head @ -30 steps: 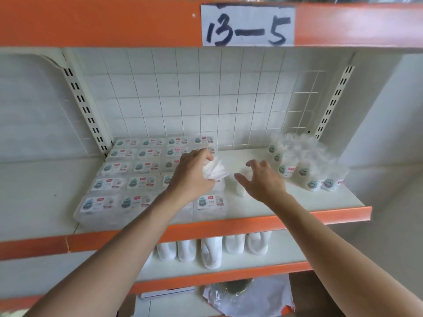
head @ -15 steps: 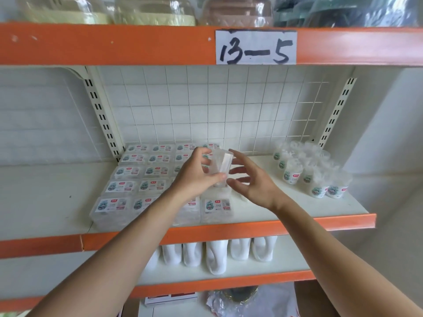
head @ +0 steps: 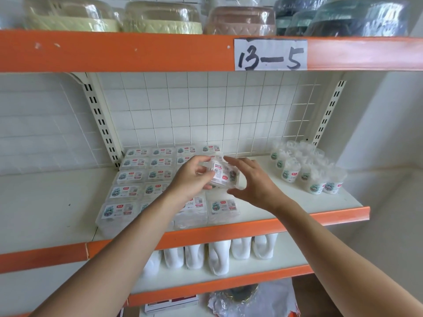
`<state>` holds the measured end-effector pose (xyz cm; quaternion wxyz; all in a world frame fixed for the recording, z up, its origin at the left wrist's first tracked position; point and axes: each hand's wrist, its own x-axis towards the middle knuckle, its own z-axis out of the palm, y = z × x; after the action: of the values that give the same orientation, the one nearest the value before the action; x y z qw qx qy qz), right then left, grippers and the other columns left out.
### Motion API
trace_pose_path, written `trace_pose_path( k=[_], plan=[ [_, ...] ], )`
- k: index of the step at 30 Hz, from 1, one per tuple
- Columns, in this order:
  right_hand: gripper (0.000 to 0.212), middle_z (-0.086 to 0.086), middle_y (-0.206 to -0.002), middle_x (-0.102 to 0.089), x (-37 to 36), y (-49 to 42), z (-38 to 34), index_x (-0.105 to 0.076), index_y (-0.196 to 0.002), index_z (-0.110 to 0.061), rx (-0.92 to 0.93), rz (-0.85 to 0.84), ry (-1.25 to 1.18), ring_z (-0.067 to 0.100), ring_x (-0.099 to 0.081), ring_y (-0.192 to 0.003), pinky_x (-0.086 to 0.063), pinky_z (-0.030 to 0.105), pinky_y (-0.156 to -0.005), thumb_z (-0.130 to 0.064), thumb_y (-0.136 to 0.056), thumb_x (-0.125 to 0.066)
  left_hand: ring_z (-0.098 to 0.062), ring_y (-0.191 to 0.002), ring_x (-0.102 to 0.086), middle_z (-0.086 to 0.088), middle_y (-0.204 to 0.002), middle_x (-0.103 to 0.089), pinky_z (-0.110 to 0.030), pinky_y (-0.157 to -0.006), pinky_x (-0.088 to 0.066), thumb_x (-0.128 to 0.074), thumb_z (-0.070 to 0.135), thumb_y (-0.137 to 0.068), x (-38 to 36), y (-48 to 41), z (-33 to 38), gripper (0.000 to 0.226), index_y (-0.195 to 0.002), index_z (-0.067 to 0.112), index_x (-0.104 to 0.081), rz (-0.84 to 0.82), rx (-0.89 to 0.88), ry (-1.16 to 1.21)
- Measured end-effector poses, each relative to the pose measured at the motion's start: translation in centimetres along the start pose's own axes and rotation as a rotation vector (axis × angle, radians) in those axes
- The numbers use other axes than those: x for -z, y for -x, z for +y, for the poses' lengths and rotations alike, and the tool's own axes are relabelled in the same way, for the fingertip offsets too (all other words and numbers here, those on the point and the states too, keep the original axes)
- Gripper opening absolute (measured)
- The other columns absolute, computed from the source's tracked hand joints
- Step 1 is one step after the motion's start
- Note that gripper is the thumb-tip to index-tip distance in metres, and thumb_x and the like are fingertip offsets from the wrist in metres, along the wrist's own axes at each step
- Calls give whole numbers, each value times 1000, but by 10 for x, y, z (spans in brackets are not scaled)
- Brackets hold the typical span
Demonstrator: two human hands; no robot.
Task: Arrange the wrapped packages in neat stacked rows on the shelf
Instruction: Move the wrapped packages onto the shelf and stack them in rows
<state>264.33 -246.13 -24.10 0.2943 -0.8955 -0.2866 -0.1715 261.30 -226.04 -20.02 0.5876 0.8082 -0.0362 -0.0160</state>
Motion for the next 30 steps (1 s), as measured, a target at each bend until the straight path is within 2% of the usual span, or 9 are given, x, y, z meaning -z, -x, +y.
trace_pose_path(
  k=[6, 10, 13, 16, 20, 25, 27, 30],
  plan=[
    [80, -3, -130, -52, 2, 3, 1, -42, -143, -25, 21, -1, 23, 21, -47, -115, -36, 24, -99, -27, -74, -82, -23, -84, -71, -9, -113, -63, -32, -82, -58, -58, 6, -93, 0, -4, -7, 38, -128, 20, -53, 0, -2, 48],
    [60, -9, -117, -58, 6, 2, -5, -47, -138, -23, -42, -13, -83, 9, -55, -101, -43, 19, -88, -36, -84, -72, -13, -93, -67, -5, -112, -67, -15, -67, -53, -54, 4, -95, -3, -5, -7, 35, -126, 19, -58, -21, -42, 44],
    [53, -15, -108, -60, 7, -3, -11, -48, -137, -26, -102, -40, -114, 5, -58, -88, -48, 19, -77, -34, -88, -68, -9, -100, -64, 2, -115, -68, -21, -78, -50, -56, 14, -96, -7, -9, -5, 26, -120, 21, -63, -30, -69, 4],
    [53, -19, -100, -58, 7, -7, -11, -50, -134, -28, -184, -33, -237, 4, -60, -78, -52, 20, -72, -30, -85, -72, -2, -99, -62, 9, -109, -67, -20, -77, -48, -57, 21, -97, -11, -12, -2, 23, -119, 23, -63, -8, -95, -13],
    [39, -8, -93, -60, 11, -10, -10, -55, -119, -33, -285, -42, -369, 11, -65, -76, -54, 26, -72, -29, -84, -73, -2, -99, -61, 10, -107, -66, -21, -81, -48, -62, 26, -94, -11, -15, -2, 26, -119, 25, -60, 56, -103, 28],
    [28, 12, -95, -64, 14, -13, -9, -56, -112, -19, -477, 67, -604, 21, -71, -75, -60, 38, -71, -23, -88, -70, -15, -94, -68, -5, -109, -69, -23, -72, -55, -61, 19, -94, -14, -17, -10, 25, -119, 16, -57, -9, -40, 10],
    [33, 6, -99, -65, 13, -10, -8, -55, -115, -19, -470, 41, -536, 17, -71, -76, -60, 37, -74, -25, -87, -71, -12, -88, -67, -4, -106, -69, -19, -65, -51, -59, 20, -95, -15, -17, -11, 20, -115, 18, -56, 4, -42, -37],
    [57, -9, -120, -55, 13, 1, -6, -49, -132, -27, -263, -13, -245, 0, -63, -88, -55, 21, -77, -32, -82, -75, -6, -83, -64, 2, -103, -68, -21, -65, -45, -56, 26, -97, -15, -16, -11, 12, -106, 18, -59, 24, -86, -197]
  ],
)
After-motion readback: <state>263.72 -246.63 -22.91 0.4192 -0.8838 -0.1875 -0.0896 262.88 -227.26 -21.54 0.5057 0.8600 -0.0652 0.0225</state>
